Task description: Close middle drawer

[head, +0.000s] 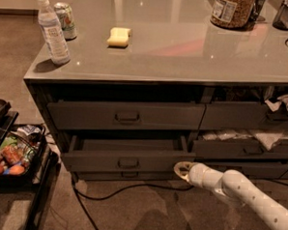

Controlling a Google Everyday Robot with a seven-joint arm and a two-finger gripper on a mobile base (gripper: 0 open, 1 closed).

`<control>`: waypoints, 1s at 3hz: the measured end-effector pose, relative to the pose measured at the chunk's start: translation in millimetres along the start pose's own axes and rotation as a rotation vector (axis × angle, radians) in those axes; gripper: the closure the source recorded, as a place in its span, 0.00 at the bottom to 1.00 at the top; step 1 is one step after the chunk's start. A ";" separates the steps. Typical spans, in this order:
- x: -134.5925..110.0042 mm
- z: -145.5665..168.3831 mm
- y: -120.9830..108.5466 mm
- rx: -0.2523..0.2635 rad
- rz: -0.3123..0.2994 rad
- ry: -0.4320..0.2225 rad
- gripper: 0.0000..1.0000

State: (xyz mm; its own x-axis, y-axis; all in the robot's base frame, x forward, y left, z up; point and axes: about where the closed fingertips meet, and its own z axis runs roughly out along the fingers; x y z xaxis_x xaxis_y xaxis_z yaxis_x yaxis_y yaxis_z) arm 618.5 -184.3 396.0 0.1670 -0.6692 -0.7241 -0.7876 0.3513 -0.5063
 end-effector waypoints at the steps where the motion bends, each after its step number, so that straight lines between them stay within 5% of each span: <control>1: 4.2 18.0 -26.1 0.036 -0.028 -0.021 1.00; 3: 5.1 45.9 -64.7 0.132 -0.118 -0.063 1.00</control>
Offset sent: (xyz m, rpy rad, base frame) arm 0.1289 -0.0059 0.0193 0.0047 -0.3496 -0.0552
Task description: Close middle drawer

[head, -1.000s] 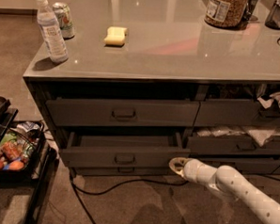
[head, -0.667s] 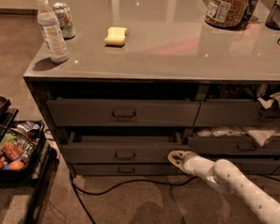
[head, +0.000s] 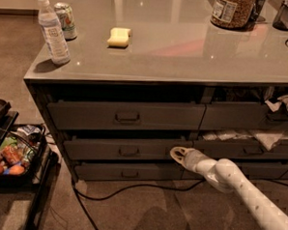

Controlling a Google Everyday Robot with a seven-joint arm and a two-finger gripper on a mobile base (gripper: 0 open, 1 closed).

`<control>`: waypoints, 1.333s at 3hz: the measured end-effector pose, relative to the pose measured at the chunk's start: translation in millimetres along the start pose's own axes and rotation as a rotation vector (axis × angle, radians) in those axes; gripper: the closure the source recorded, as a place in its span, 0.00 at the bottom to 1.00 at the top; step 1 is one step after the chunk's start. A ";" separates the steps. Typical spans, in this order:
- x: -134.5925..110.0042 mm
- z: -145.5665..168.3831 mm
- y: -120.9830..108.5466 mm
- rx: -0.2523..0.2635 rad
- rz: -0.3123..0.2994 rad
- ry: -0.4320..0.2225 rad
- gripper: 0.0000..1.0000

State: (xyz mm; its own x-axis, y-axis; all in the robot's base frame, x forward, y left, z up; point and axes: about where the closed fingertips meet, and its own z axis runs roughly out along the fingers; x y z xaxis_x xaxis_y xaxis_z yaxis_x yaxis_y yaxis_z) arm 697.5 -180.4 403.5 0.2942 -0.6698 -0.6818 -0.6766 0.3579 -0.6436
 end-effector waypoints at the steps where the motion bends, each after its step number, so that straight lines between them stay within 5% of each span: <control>1: -6.4 12.0 -4.4 0.021 -0.038 -0.026 1.00; 2: -6.4 12.0 -4.4 0.021 -0.038 -0.026 1.00; 3: -10.5 10.2 0.2 -0.047 -0.032 -0.037 1.00; 4: -24.1 -9.9 5.4 -0.256 -0.010 -0.043 1.00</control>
Offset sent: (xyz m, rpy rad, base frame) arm 0.0411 0.0125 0.0150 -0.0150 -0.1593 0.0247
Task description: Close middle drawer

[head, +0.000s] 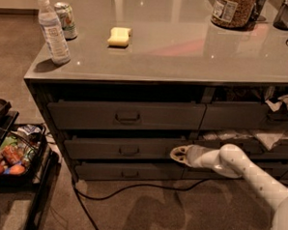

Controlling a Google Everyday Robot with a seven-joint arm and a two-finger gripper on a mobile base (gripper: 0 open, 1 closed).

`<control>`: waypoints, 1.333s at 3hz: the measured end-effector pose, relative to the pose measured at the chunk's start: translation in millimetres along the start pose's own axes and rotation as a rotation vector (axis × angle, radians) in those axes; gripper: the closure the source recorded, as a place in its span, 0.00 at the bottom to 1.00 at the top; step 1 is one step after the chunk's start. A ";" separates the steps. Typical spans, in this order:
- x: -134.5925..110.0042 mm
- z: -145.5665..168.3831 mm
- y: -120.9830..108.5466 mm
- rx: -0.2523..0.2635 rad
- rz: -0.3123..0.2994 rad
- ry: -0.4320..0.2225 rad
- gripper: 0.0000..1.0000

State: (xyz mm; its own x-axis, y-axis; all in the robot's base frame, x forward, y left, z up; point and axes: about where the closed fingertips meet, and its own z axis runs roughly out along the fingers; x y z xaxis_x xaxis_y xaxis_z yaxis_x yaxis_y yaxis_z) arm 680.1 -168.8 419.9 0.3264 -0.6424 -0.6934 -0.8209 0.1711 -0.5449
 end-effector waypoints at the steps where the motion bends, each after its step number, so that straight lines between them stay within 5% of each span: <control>1: -12.7 -51.6 15.0 -0.163 0.017 0.004 1.00; 2: -44.1 -127.5 25.3 -0.208 0.015 0.008 1.00; 3: -89.9 -208.7 28.4 -0.111 -0.024 0.052 1.00; 4: -149.3 -243.2 23.1 0.071 -0.111 0.074 1.00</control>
Offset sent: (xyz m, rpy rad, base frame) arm -0.1936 -0.1432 0.1422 -0.0875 0.1822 0.0678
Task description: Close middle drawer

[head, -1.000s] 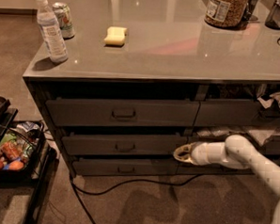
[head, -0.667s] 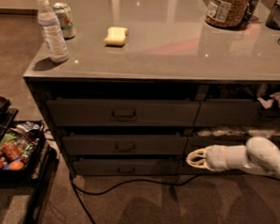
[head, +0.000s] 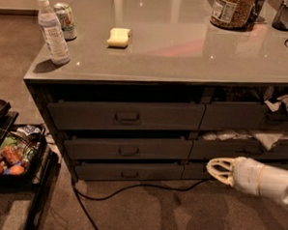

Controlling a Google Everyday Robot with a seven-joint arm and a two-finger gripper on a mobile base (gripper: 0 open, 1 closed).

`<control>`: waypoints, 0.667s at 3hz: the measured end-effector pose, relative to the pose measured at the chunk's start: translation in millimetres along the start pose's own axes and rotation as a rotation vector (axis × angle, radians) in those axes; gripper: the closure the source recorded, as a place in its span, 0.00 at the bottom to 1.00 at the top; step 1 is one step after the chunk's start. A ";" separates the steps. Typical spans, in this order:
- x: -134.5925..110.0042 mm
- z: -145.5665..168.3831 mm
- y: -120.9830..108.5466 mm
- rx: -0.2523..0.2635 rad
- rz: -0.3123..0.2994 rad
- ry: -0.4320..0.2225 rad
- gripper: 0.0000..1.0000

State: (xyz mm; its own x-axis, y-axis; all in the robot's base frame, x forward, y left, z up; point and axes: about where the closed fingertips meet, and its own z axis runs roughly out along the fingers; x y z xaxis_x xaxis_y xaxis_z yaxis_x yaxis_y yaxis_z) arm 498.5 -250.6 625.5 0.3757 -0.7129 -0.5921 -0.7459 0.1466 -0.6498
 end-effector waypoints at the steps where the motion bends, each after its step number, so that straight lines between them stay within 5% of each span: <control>1: -32.8 6.0 36.1 0.161 0.040 -0.030 1.00; 2: -45.3 11.1 60.1 0.209 0.028 -0.021 1.00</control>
Offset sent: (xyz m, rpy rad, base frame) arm -0.0278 0.0255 0.0006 0.0814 -0.0813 -0.0769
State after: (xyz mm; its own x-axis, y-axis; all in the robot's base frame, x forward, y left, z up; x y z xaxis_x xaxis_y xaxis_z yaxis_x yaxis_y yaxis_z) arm 442.7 -201.9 607.9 0.3692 -0.6924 -0.6199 -0.6266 0.3071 -0.7163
